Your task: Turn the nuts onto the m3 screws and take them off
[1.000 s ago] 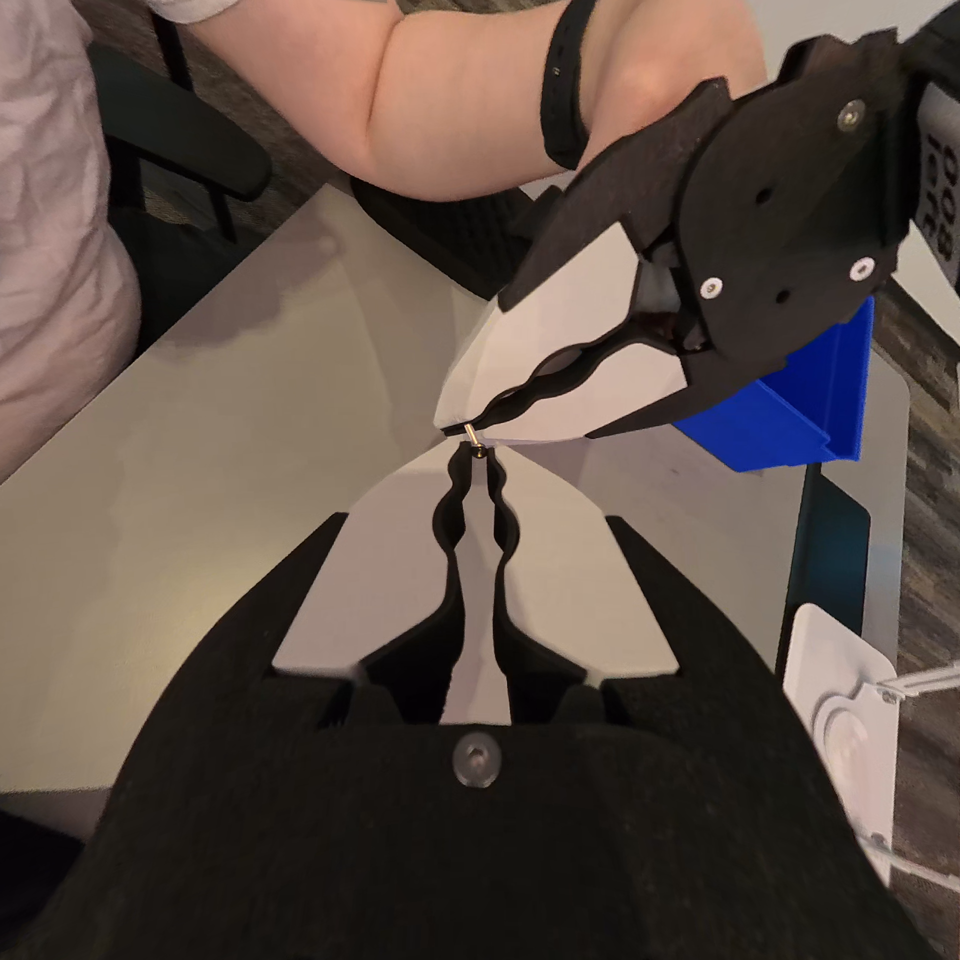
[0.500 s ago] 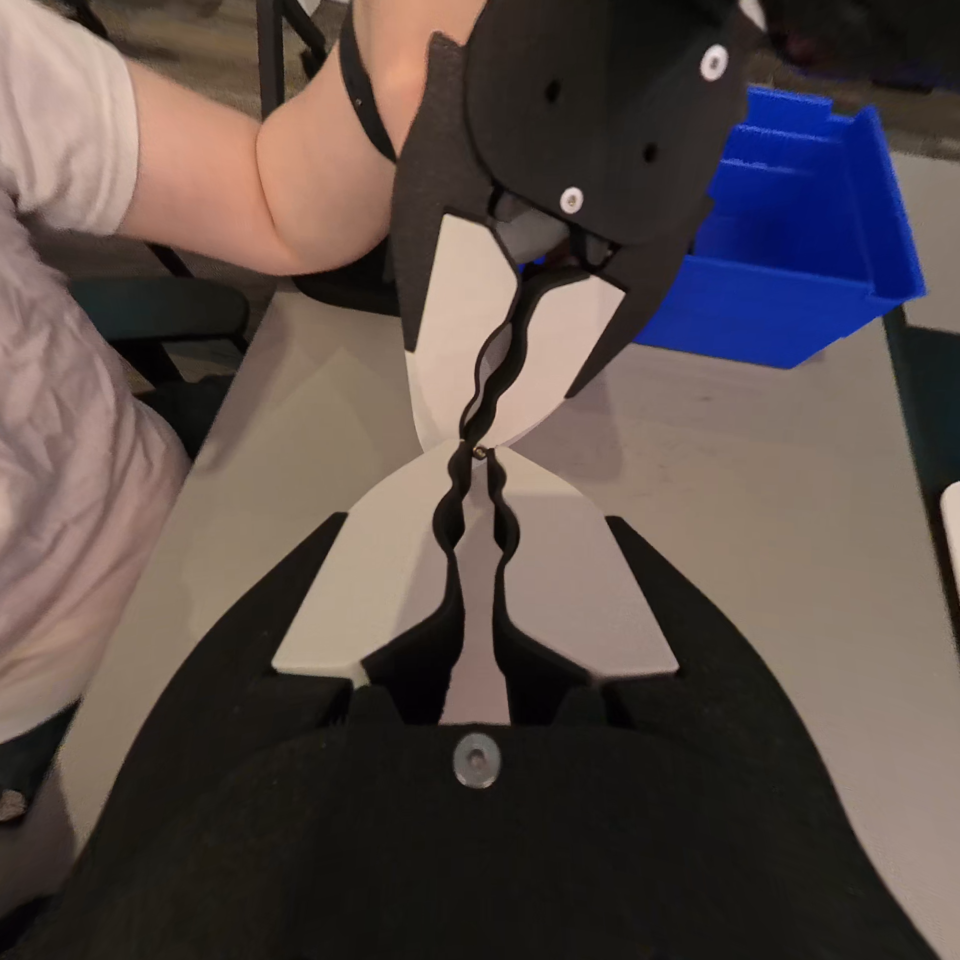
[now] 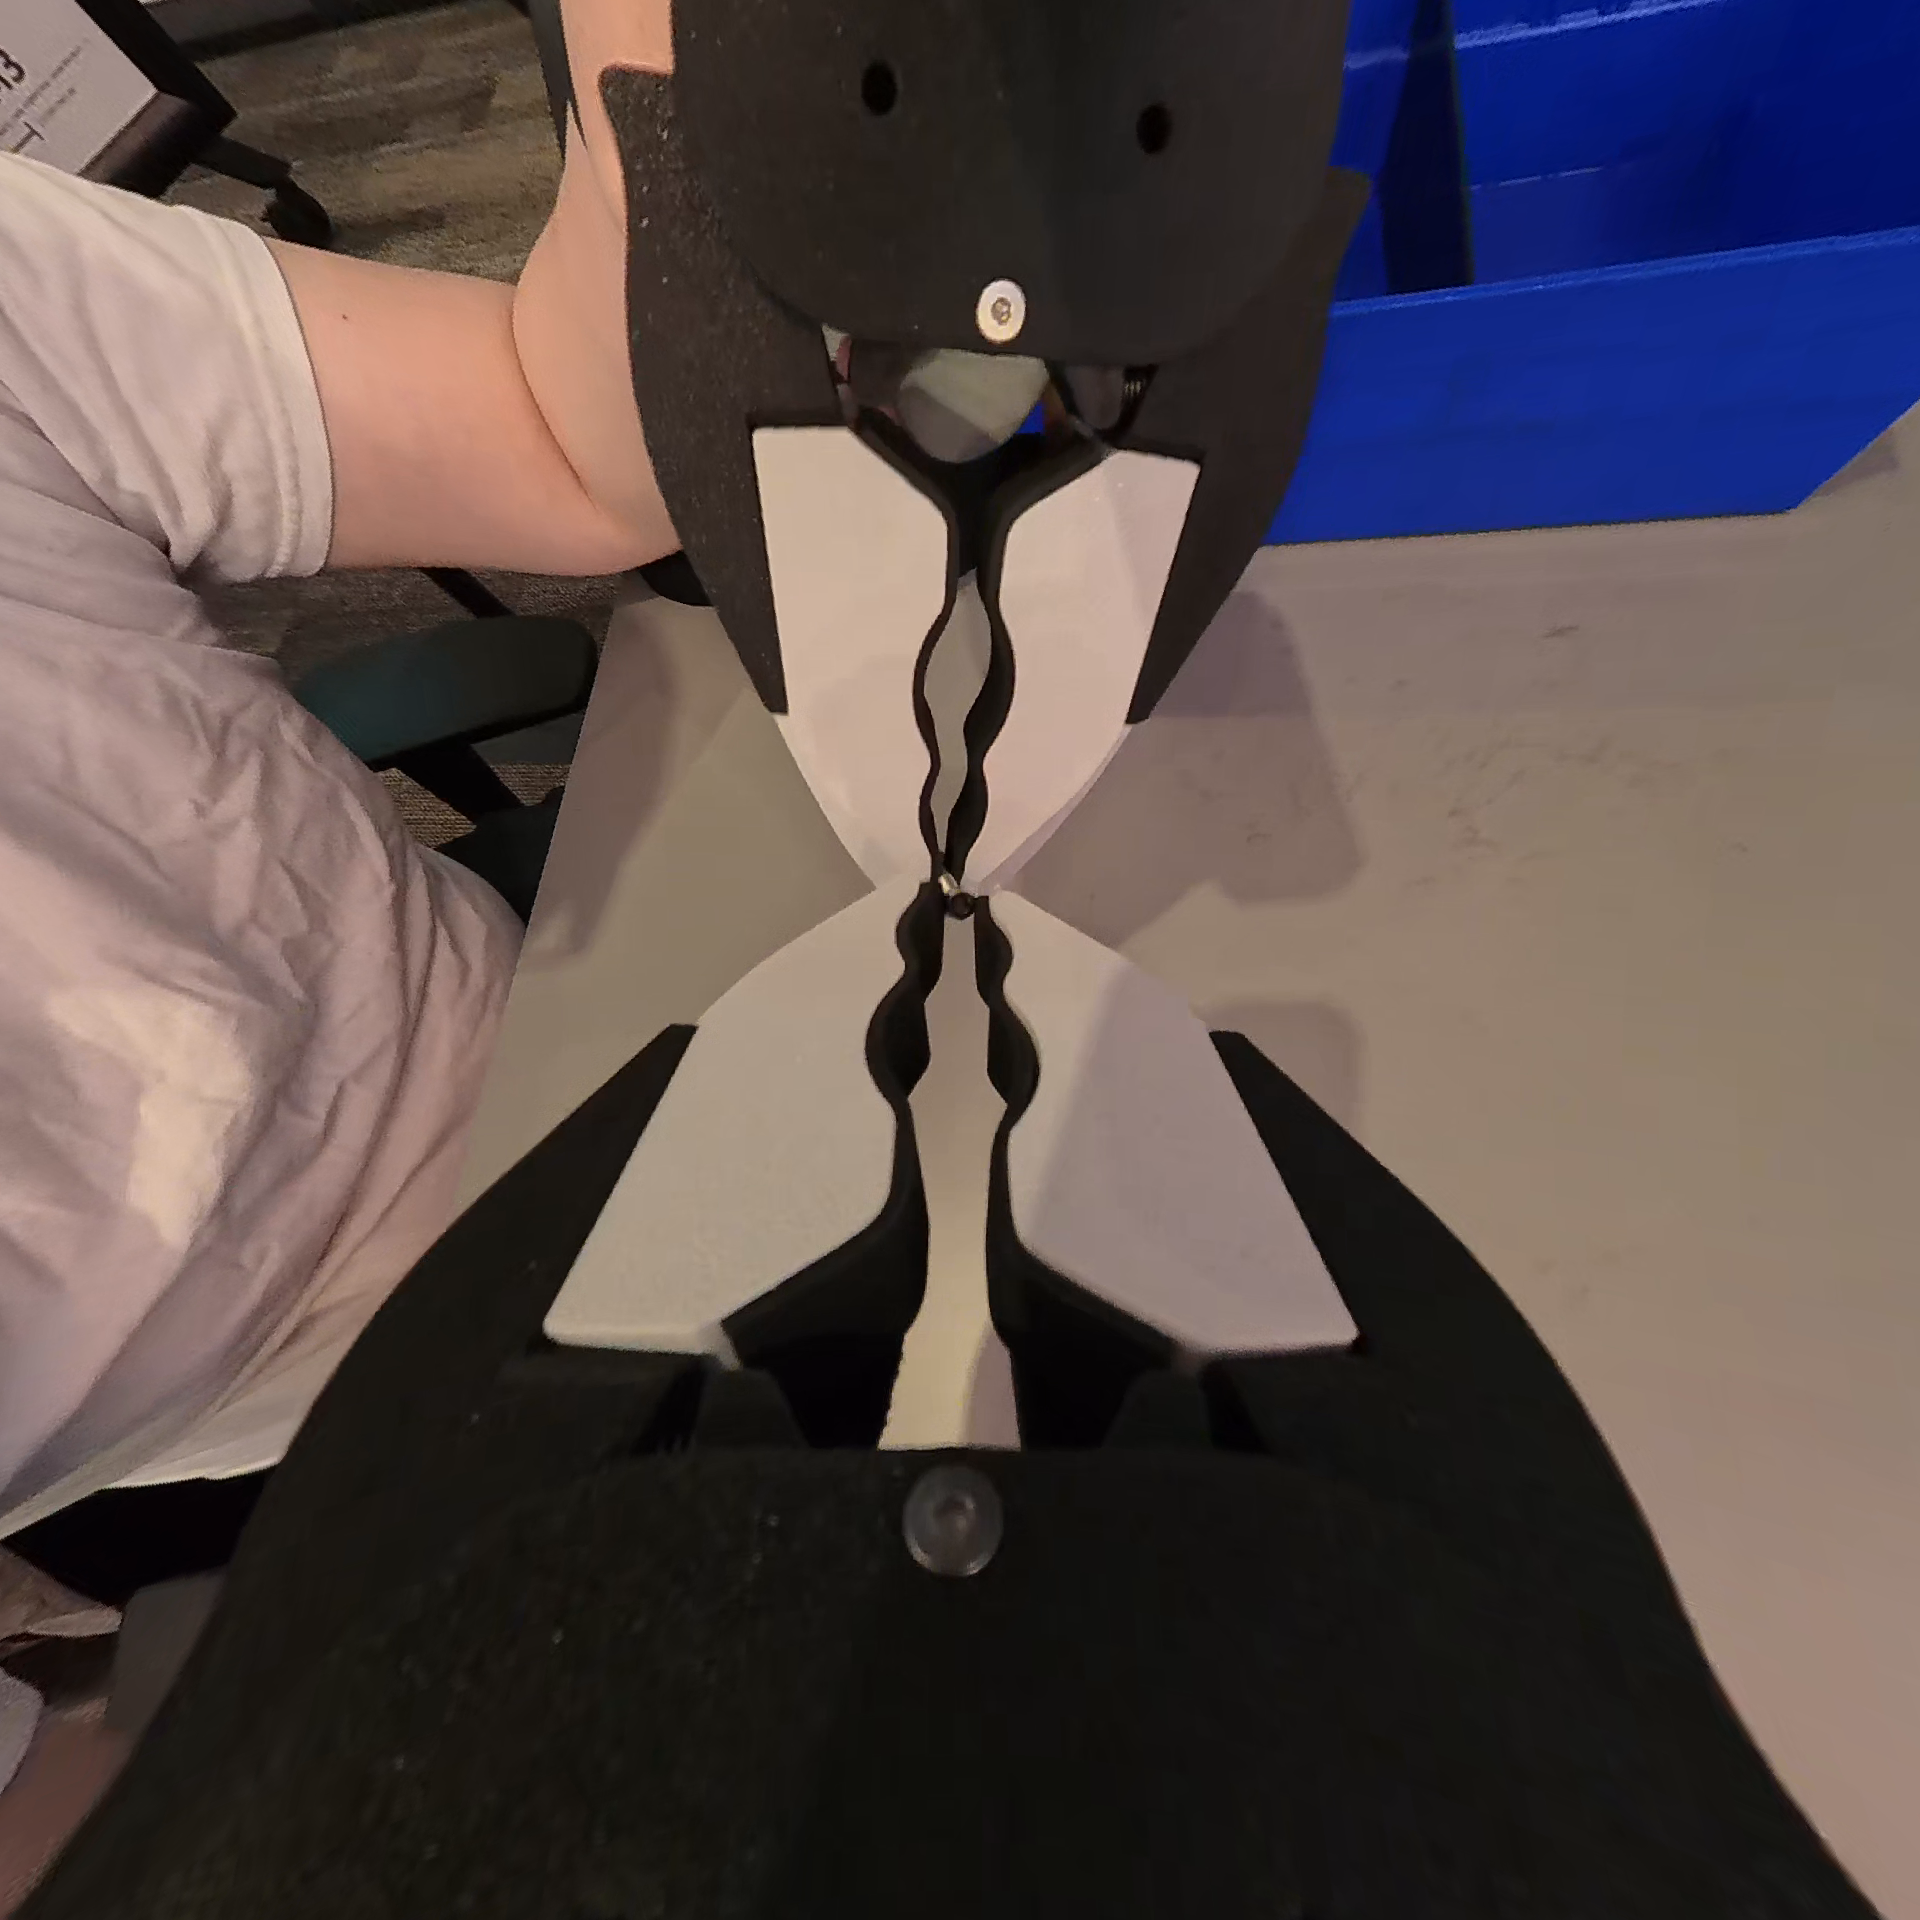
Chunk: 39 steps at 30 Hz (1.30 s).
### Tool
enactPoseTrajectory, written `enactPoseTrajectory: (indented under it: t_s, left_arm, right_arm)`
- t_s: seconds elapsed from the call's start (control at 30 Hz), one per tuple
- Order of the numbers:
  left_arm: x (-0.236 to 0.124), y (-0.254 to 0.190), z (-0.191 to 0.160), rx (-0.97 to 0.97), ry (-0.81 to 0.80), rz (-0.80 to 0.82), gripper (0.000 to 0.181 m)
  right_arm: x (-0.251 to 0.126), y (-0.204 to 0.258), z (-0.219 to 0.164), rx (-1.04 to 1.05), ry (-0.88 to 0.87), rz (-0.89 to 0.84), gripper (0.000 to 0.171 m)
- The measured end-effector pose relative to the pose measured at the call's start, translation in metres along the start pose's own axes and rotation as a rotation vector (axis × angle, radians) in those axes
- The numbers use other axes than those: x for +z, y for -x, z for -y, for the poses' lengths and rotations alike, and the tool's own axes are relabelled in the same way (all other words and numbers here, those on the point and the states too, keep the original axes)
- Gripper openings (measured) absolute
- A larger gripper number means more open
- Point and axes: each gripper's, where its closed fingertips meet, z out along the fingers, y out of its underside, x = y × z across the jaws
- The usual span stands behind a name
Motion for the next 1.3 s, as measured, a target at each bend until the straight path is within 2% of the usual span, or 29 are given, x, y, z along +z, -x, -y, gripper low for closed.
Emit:
enactPoseTrajectory:
  t_s: [0.3, 0.43, 0.63, 0.73, 1.1, 1.3]
  left_arm:
    - [-0.002, -0.004, 0.001, 0.013, -0.009, -0.020, 0.002]
    - [0.000, 0.002, -0.001, 0.009, 0.008, 0.025, 0.002]
    - [0.002, 0.009, -0.005, -0.005, 0.036, 0.071, 0.002]
    - [0.002, 0.010, -0.003, -0.012, 0.025, 0.069, 0.002]
    - [-0.002, 0.010, -0.002, -0.012, 0.005, 0.059, 0.002]
    - [-0.015, -0.008, 0.010, 0.048, -0.092, -0.040, 0.002]
  right_arm:
    - [-0.002, 0.003, -0.005, -0.163, 0.051, -0.051, 0.006]
    - [0.000, -0.001, -0.009, -0.092, 0.076, -0.057, 0.006]
    - [0.005, -0.006, -0.012, 0.122, 0.062, -0.014, 0.006]
    - [0.004, -0.008, -0.011, 0.137, 0.049, -0.011, 0.006]
    - [-0.007, -0.017, -0.002, 0.027, -0.001, -0.092, 0.019]
    - [-0.027, 0.001, 0.013, -0.301, -0.101, -0.097, 0.022]
